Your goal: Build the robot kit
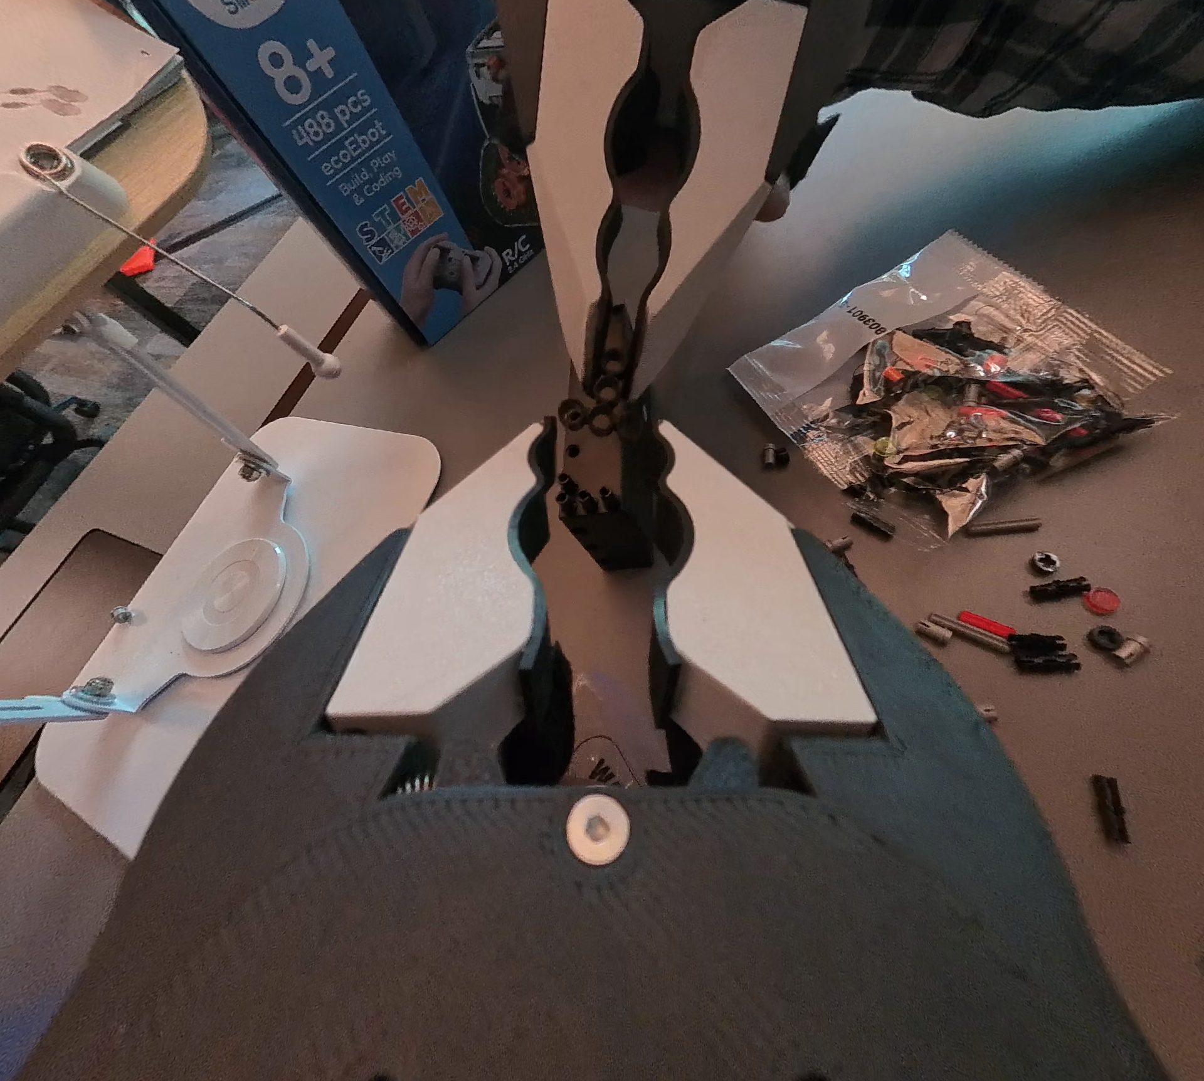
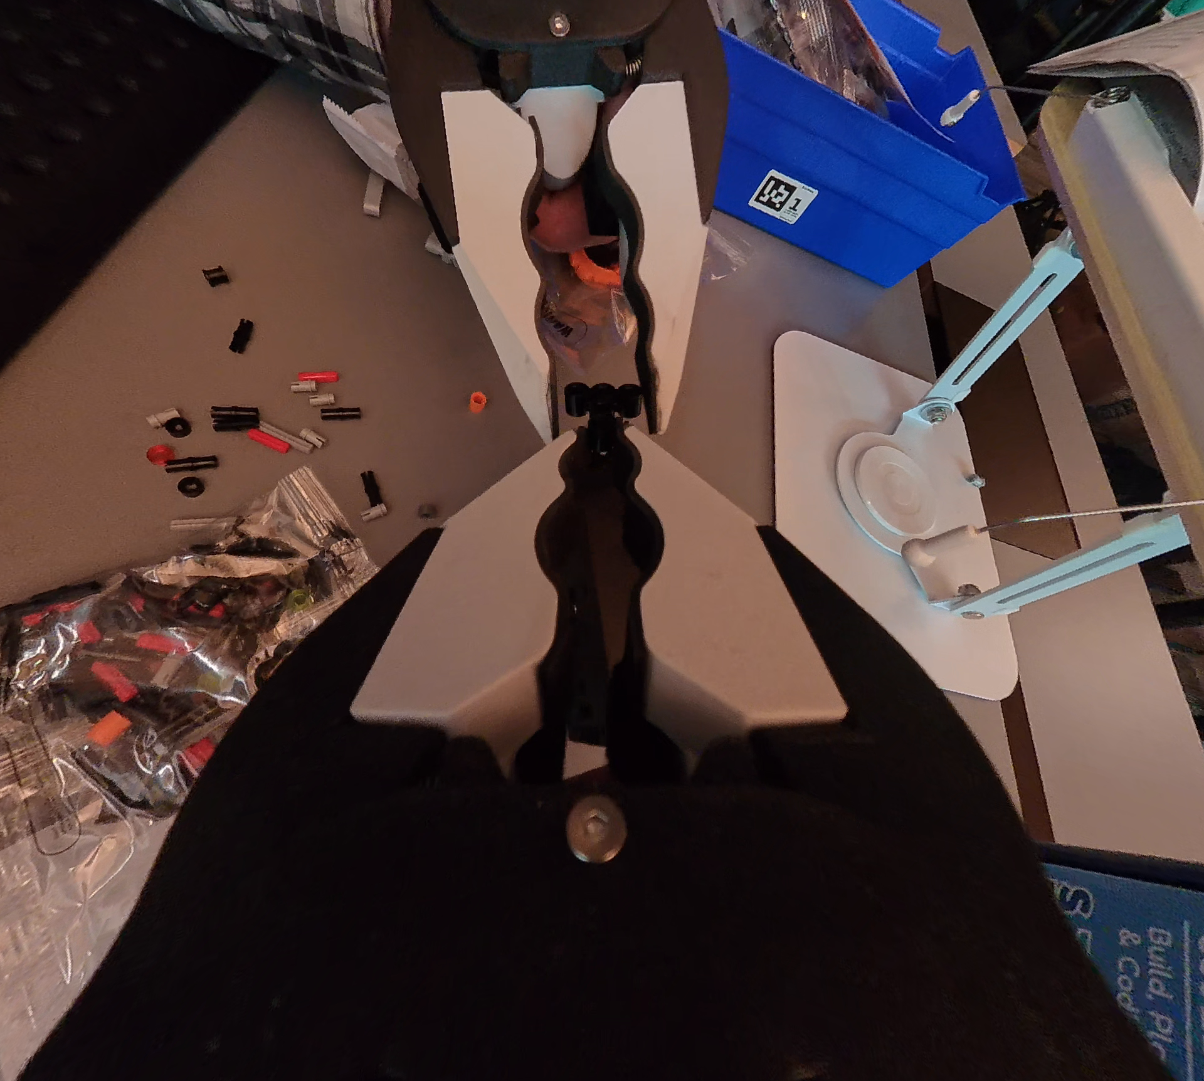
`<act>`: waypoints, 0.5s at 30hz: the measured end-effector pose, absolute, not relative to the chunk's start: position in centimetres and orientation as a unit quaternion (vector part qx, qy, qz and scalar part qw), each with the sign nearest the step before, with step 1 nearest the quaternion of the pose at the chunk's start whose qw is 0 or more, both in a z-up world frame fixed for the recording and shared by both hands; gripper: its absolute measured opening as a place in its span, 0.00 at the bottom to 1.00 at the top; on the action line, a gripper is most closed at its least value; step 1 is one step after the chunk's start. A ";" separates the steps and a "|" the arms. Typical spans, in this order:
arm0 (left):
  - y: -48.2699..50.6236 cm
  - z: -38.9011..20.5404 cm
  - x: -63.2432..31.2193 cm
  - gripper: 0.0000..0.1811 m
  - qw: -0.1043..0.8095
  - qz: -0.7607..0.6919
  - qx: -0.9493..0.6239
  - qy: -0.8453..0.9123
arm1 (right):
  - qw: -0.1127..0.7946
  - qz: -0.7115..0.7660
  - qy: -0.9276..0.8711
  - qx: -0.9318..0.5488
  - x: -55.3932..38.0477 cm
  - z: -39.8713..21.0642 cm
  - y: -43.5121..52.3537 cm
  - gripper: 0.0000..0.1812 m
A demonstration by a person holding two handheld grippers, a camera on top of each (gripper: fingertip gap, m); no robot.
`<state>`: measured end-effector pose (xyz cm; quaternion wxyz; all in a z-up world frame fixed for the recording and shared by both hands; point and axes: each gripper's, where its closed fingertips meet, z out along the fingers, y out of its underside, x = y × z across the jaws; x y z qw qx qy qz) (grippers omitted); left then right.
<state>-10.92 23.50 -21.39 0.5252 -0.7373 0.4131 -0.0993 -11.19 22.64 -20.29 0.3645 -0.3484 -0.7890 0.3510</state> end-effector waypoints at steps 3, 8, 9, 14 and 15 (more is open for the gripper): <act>23.5 -21.4 -10.8 0.12 0.525 -0.102 -0.737 0.413 | 0.362 0.352 -0.790 -0.348 -11.1 -20.3 22.6 0.03; 23.5 -21.6 -10.8 0.12 0.524 -0.097 -0.737 0.416 | 0.360 0.353 -0.790 -0.349 -11.1 -20.5 22.6 0.03; 23.5 -21.6 -10.8 0.12 0.524 -0.097 -0.737 0.416 | 0.360 0.353 -0.790 -0.349 -11.1 -20.5 22.6 0.03; 23.2 -21.7 -10.8 0.15 0.519 -0.103 -0.737 0.420 | 0.355 0.352 -0.792 -0.350 -11.0 -20.7 22.6 0.02; 23.2 -21.5 -10.8 0.16 0.521 -0.106 -0.736 0.419 | 0.355 0.354 -0.792 -0.349 -10.9 -20.6 22.6 0.02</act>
